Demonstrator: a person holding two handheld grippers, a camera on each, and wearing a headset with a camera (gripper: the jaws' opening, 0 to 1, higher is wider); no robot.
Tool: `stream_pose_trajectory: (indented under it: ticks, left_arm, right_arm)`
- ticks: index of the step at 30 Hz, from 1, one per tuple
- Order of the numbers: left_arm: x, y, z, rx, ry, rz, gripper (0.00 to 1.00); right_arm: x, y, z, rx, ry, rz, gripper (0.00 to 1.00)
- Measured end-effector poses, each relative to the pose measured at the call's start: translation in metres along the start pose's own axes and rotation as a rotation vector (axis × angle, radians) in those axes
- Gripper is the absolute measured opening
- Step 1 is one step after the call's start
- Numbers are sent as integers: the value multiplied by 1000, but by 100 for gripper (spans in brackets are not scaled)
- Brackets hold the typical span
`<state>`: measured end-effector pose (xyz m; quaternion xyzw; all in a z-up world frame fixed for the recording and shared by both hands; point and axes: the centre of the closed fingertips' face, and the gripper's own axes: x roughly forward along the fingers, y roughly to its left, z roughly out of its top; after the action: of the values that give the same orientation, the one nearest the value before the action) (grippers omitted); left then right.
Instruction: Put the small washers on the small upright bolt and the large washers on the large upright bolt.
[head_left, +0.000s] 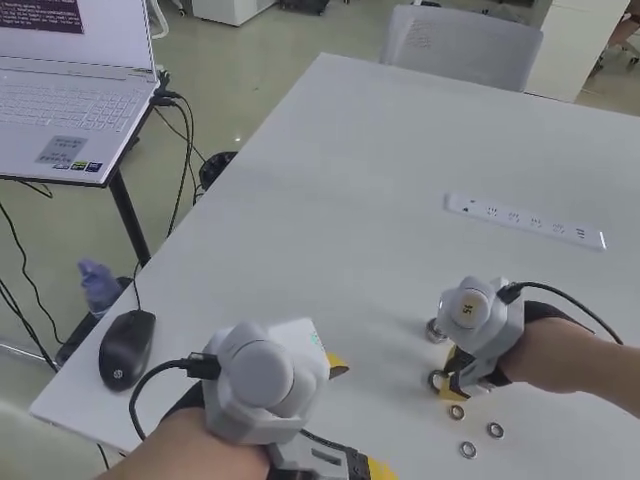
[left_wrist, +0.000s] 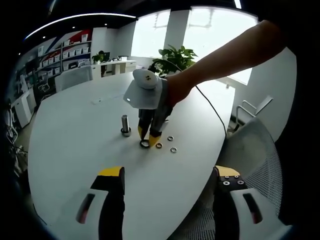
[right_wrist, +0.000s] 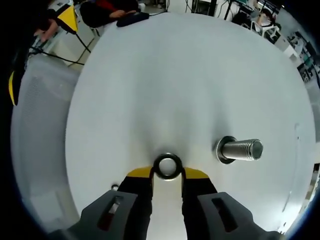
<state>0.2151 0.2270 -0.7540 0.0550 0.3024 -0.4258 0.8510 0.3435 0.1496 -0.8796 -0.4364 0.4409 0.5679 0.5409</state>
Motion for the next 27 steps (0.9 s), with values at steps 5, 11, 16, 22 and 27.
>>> stream_pose_trajectory:
  ticks: [5,11,16,22,27]
  left_arm:
    - [0,0,2,6,-7,-1,71]
    - [0,0,3,16,-2,-6,71]
    - [0,1,5,24,-4,-4,70]
    - [-3,1,7,26,-8,-3,70]
    - [-6,2,8,26,-14,4,71]
  right_arm:
    - [-8,2,-1,25,-12,8,21]
    - [-19,2,-1,19,-7,-2,21]
    - [-37,0,4,13,-16,-9,21]
    - [-51,-7,6,14,-20,-30,21]
    - [-63,-14,4,16,-17,-40,21]
